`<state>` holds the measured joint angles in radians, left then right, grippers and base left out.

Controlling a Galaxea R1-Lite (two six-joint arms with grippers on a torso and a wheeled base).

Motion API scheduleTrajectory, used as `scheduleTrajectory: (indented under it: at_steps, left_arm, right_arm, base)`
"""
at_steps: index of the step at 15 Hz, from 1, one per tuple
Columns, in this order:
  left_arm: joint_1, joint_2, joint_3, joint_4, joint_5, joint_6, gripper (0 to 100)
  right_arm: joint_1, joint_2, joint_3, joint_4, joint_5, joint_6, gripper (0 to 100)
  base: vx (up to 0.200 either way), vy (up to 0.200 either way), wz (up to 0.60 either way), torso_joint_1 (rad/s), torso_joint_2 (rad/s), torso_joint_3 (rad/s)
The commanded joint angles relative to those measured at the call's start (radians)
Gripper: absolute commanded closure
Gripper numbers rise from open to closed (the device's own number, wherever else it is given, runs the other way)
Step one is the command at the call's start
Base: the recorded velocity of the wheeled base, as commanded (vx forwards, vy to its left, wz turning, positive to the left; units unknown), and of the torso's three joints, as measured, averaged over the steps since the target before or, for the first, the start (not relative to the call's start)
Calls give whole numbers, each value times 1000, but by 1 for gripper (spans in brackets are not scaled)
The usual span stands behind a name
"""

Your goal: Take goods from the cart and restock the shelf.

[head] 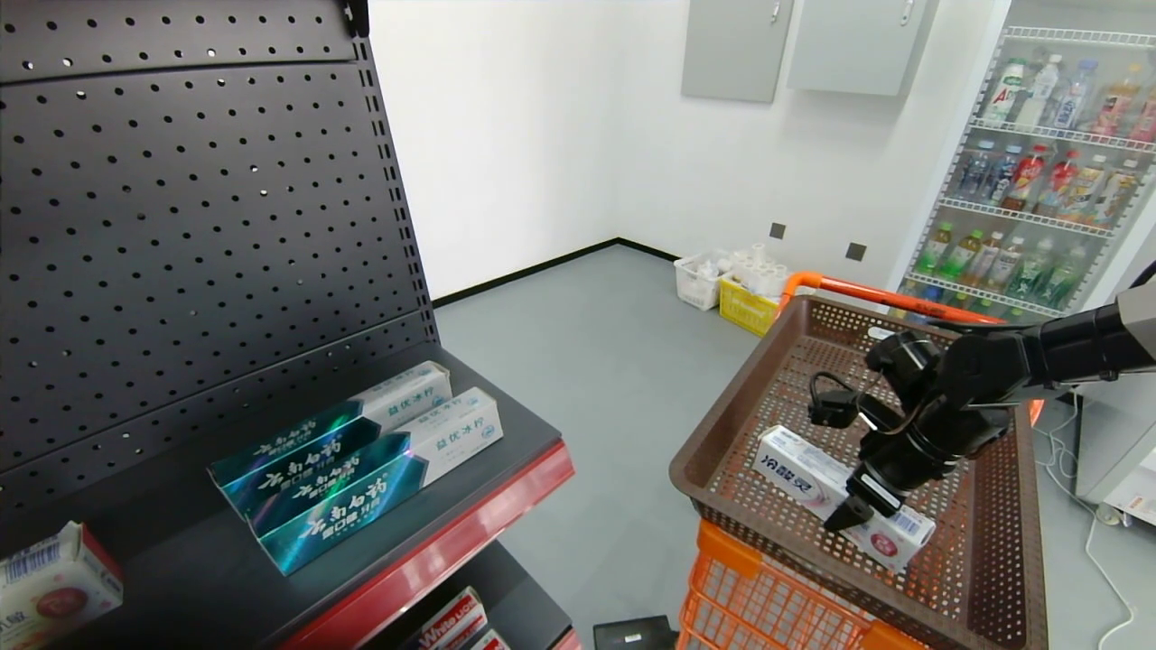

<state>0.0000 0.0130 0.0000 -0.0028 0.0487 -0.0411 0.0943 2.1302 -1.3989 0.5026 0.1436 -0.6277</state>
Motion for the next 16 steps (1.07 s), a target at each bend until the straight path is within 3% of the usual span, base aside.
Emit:
scheduleTrajectory:
  at_steps: [1, 10, 16]
  left_arm:
    - [0, 1, 0, 0, 0, 0, 0]
    - [0, 1, 0, 0, 0, 0, 0]
    - [0, 1, 0, 0, 0, 0, 0]
  right_arm:
    - [-1, 7, 1, 1, 2, -15, 100]
    - [1, -38, 17, 4, -35, -21, 100]
    - [21, -220, 126, 4, -70, -21, 100]
  base:
    - [0, 0, 0, 0, 0, 0]
    - [0, 0, 0, 0, 0, 0]
    - [0, 0, 0, 0, 0, 0]
